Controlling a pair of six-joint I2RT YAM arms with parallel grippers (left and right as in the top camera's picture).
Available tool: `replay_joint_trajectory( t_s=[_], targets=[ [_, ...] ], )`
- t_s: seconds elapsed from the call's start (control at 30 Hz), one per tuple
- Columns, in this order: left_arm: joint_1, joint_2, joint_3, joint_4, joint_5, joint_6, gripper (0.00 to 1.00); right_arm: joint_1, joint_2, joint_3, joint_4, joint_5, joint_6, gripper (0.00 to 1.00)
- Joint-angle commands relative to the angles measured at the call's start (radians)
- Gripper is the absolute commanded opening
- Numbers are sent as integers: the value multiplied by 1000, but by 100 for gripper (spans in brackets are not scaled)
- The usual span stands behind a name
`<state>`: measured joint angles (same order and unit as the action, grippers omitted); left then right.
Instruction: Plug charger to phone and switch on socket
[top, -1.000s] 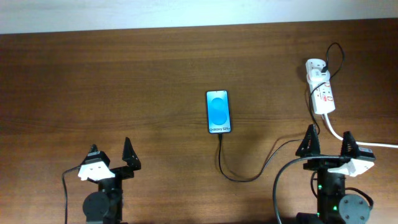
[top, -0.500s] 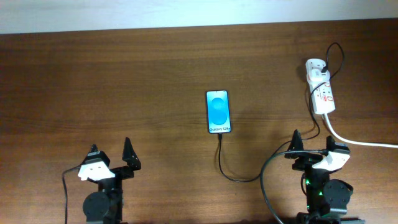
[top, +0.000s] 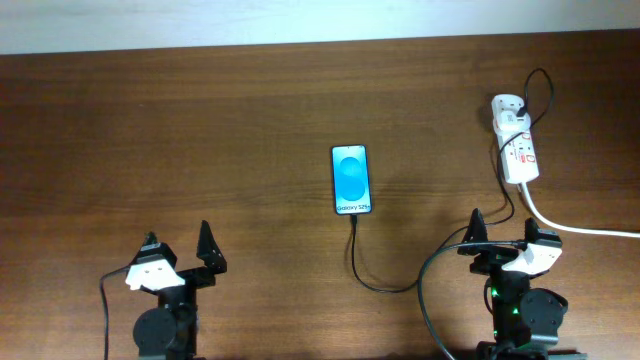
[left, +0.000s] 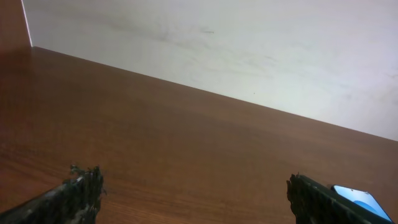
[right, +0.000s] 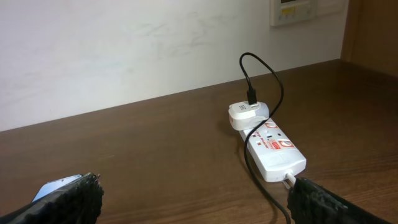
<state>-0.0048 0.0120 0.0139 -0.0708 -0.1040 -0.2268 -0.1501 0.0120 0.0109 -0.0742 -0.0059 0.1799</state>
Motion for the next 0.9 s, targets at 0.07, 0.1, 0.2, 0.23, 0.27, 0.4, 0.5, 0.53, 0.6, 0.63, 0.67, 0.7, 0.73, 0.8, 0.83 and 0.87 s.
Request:
replay_joint_trajectory(
  t_s=[0.07, 0.1, 0.2, 0.23, 0.27, 0.4, 0.5, 0.53, 0.6, 0.63, 0.67, 0.7, 0.73, 0.8, 0.83, 0.87],
  targets=[
    [4, -2, -5, -2, 7, 19, 99, -8, -6, -5, -5, -16, -7, 99],
    [4, -6, -5, -2, 7, 19, 99, -8, -6, -5, -5, -16, -7, 99],
    [4, -6, -5, -1, 7, 19, 99, -8, -6, -5, -5, -16, -7, 99],
    [5, -6, -5, -1, 0, 46, 99, -8, -6, -5, -5, -16, -7, 99],
    [6, -7, -5, -2, 4, 56, 99, -8, -6, -5, -5, -16, -7, 99],
    [6, -7, -5, -12, 105, 254, 99, -8, -6, -5, -5, -16, -7, 99],
    [6, -7, -5, -12, 106, 267, 99, -8, -6, -5, -5, -16, -7, 99],
    [6, -7, -5, -12, 106, 267, 99, -8, -6, -5, -5, -16, -7, 99],
    [6, -7, -5, -11, 110, 281, 99, -8, -6, -5, -5, -16, -7, 99],
    [6, -7, -5, -11, 119, 282, 99, -8, -6, -5, -5, -16, -7, 99],
    [6, -7, -5, -11, 124, 281, 99, -8, -6, -5, -5, -16, -7, 99],
    [6, -7, -5, -10, 125, 281, 100, -8, -6, -5, -5, -16, -7, 99],
    [6, -7, -5, -10, 124, 281, 99, -8, -6, -5, -5, -16, -7, 99],
    [8, -7, -5, -10, 124, 281, 99, -8, -6, -5, -5, -16, -7, 99],
    [8, -6, -5, -10, 124, 281, 99, -8, -6, -5, -5, -16, -7, 99],
    [8, -6, -5, -10, 124, 281, 99, -8, -6, -5, -5, -16, -7, 99]
  ],
)
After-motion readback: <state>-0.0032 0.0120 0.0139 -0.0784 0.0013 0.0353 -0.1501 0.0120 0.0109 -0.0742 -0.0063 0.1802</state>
